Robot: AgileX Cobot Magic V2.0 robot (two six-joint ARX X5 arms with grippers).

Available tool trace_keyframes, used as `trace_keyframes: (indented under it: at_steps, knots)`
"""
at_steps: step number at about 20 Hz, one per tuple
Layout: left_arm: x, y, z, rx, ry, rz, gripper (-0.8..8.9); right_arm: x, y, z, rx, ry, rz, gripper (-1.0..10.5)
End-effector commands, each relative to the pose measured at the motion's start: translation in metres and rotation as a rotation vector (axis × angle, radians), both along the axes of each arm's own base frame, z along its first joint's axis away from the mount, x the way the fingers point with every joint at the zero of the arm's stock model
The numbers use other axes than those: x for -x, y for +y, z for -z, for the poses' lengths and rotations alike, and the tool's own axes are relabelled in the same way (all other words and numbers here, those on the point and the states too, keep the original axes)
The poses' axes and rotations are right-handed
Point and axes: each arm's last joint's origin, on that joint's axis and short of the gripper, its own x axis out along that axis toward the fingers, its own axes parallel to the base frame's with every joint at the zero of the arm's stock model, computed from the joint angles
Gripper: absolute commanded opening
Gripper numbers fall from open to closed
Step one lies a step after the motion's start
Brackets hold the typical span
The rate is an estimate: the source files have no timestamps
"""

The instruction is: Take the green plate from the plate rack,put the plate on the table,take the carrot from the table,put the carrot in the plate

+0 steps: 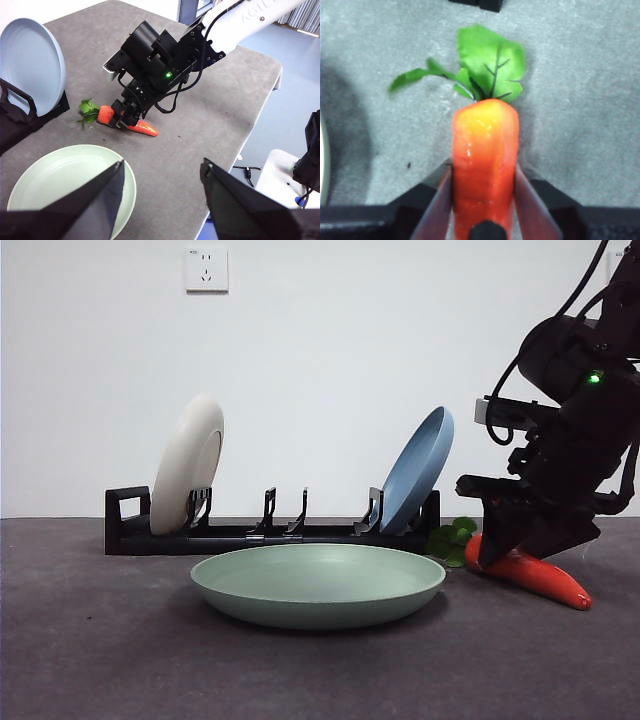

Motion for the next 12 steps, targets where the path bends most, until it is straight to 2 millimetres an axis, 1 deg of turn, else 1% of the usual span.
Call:
trace_keyframes:
  at_steps: [1,3,5,7,8,10,12]
  knots:
    - [0.000,0.000,0.001,0.006,0.006,-0.007,2.60,0.001,0.001,-0.004,-0.009,-0.002,0.004,-0.2]
    - [0.000,0.000,0.001,0.006,0.006,-0.006,2.60,0.007,-0.001,-0.019,-0.024,-0.014,0.017,-0.2]
    - [0.000,0.000,0.001,0.006,0.006,-0.006,2.60,0.019,0.005,-0.046,-0.055,-0.066,-0.002,-0.2]
    - [0.000,0.000,0.001,0.006,0.005,-0.006,2.60,0.034,0.022,-0.073,-0.089,-0.146,-0.063,-0.2]
    - [0.000,0.000,0.001,0.006,0.005,-0.006,2.60,0.041,0.034,-0.081,-0.106,-0.181,-0.107,-0.2]
    - [0.000,0.000,0.001,0.006,0.006,-0.006,2.60,0.048,0.059,-0.083,-0.153,-0.218,-0.166,-0.2]
    - [0.000,0.000,0.001,0.002,0.008,-0.005,2.60,0.049,0.084,-0.072,-0.175,-0.220,-0.220,-0.2]
